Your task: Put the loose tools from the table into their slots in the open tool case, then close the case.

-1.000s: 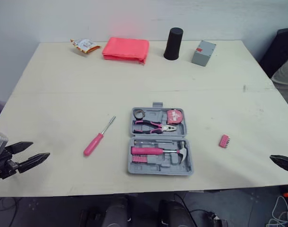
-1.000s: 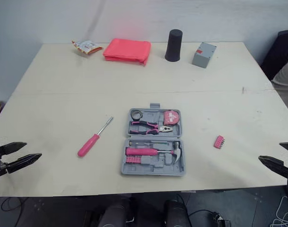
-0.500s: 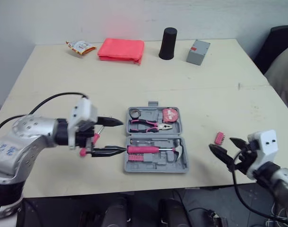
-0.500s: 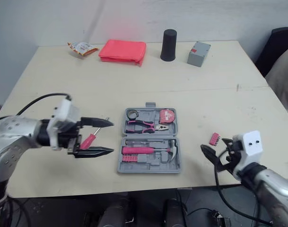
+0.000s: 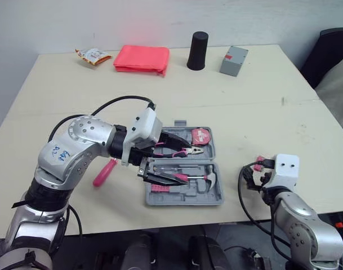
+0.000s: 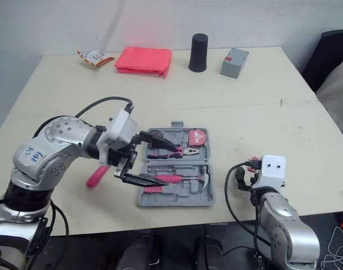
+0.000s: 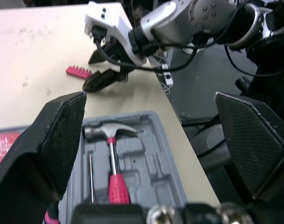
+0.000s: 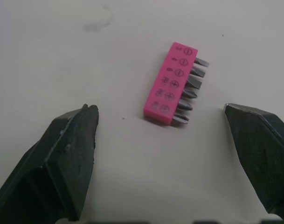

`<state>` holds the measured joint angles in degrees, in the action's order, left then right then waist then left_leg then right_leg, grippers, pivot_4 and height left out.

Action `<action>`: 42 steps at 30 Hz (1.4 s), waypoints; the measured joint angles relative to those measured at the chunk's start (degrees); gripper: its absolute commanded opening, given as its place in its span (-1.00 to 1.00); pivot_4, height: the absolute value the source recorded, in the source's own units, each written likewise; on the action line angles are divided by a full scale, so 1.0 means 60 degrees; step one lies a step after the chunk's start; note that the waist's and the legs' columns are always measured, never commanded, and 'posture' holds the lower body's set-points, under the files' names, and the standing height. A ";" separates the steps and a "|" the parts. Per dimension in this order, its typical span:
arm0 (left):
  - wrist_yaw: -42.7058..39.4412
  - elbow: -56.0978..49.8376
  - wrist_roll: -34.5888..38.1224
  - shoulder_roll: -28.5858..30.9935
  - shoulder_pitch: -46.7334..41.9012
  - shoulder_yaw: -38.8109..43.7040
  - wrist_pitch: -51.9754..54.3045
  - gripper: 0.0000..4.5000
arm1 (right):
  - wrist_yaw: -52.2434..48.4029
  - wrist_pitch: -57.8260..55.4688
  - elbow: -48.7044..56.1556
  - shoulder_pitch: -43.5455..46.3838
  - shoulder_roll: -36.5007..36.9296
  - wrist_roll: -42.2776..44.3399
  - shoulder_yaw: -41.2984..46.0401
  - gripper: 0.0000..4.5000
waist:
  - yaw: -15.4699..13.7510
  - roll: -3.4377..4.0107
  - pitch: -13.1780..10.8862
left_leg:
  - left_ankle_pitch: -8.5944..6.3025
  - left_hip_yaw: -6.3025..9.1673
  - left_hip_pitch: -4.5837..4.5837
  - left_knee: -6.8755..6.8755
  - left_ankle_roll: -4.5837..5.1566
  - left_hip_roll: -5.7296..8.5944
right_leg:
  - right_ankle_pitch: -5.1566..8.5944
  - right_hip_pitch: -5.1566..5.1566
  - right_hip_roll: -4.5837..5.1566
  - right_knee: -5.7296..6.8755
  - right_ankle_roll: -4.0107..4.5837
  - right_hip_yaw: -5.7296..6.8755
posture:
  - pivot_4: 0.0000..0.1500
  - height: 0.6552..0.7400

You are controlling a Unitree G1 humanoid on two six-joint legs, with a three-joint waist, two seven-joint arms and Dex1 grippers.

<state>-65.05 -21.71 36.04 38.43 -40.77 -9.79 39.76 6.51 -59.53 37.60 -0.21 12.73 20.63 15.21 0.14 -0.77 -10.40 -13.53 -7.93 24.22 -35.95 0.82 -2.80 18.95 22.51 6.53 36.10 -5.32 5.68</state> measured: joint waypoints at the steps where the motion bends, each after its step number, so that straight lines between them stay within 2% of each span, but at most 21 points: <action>1: 0.0011 -0.0001 -0.0027 -0.0034 -0.0042 -0.0038 -0.0033 0.97 | 0.0039 0.0034 -0.0001 -0.0002 -0.0081 -0.0074 -0.0059 1.00 | 0.0001 0.0000 0.0000 | 0.0000 -0.0001 0.0000 -0.0002 0.0001 0.0000 | 0.0000 0.0000 0.0000 0.0003 0.0000 -0.0001 | 1.00 0.89; 12: 0.0209 -0.0061 -0.0059 -0.0194 -0.0113 -0.0045 -0.0056 0.97 | 0.0484 0.0401 0.0027 -0.0247 -0.0584 -0.0709 0.0195 1.00 | -0.0026 -0.0003 0.0003 | -0.0010 0.0000 -0.0001 -0.0022 0.0017 0.0006 | 0.0000 -0.0006 0.0007 0.0016 -0.0001 -0.0011 | 1.00 0.89; 16: 0.0319 0.0005 -0.0121 -0.0193 -0.0066 -0.0034 -0.0093 1.00 | 0.0509 0.0561 -0.0100 -0.0297 -0.0572 -0.0949 0.0479 0.44 | -0.0010 -0.0004 0.0003 | -0.0010 -0.0002 -0.0002 -0.0021 0.0017 0.0004 | 0.0001 -0.0005 0.0004 0.0020 -0.0002 -0.0013 | 1.00 0.89; 22: 0.0413 0.0019 -0.0129 -0.0122 -0.0042 0.0020 -0.0131 1.00 | 0.0212 0.0760 -0.0291 -0.0293 -0.0497 -0.1020 0.0601 0.44 | 0.0008 -0.0004 0.0003 | -0.0010 -0.0007 -0.0006 -0.0023 0.0017 0.0004 | 0.0001 -0.0005 0.0003 0.0026 -0.0003 -0.0018 | 1.00 0.89; 33: 0.0503 0.0014 -0.0130 -0.0086 0.0071 0.0023 -0.0133 1.00 | -0.2862 0.2056 -0.1646 -0.0463 0.1696 -0.0585 0.0652 0.44 | 0.0001 -0.0005 0.0003 | -0.0014 -0.0029 -0.0017 -0.0029 0.0024 0.0004 | 0.0003 -0.0001 0.0001 0.0039 -0.0007 -0.0037 | 1.00 0.89; 40: 0.0622 0.0012 -0.0136 -0.0073 0.0070 0.0023 -0.0107 1.00 | -0.3942 0.2721 -0.2303 -0.0498 0.1995 -0.0201 0.0830 0.44 | -0.0006 -0.0007 0.0004 | -0.0014 -0.0030 -0.0020 -0.0035 0.0024 0.0003 | 0.0004 -0.0002 0.0002 0.0051 -0.0008 -0.0039 | 1.00 0.89; 42: 0.0658 0.0011 -0.0134 -0.0043 0.0070 0.0024 -0.0077 1.00 | -0.4078 0.2867 -0.2427 -0.0506 0.2074 -0.0209 0.0823 0.20 | -0.0006 -0.0007 0.0004 | -0.0014 -0.0030 -0.0020 -0.0037 0.0024 0.0003 | 0.0005 -0.0002 0.0002 0.0053 -0.0009 -0.0039 | 1.00 0.89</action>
<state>-61.11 -21.64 35.23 38.17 -40.35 -9.65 39.30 -17.95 -42.33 23.04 -3.25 25.18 19.38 20.15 0.10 -0.81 -10.37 -13.62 -8.11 24.10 -36.17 0.97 -2.78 18.98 22.50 6.54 36.42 -5.38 5.44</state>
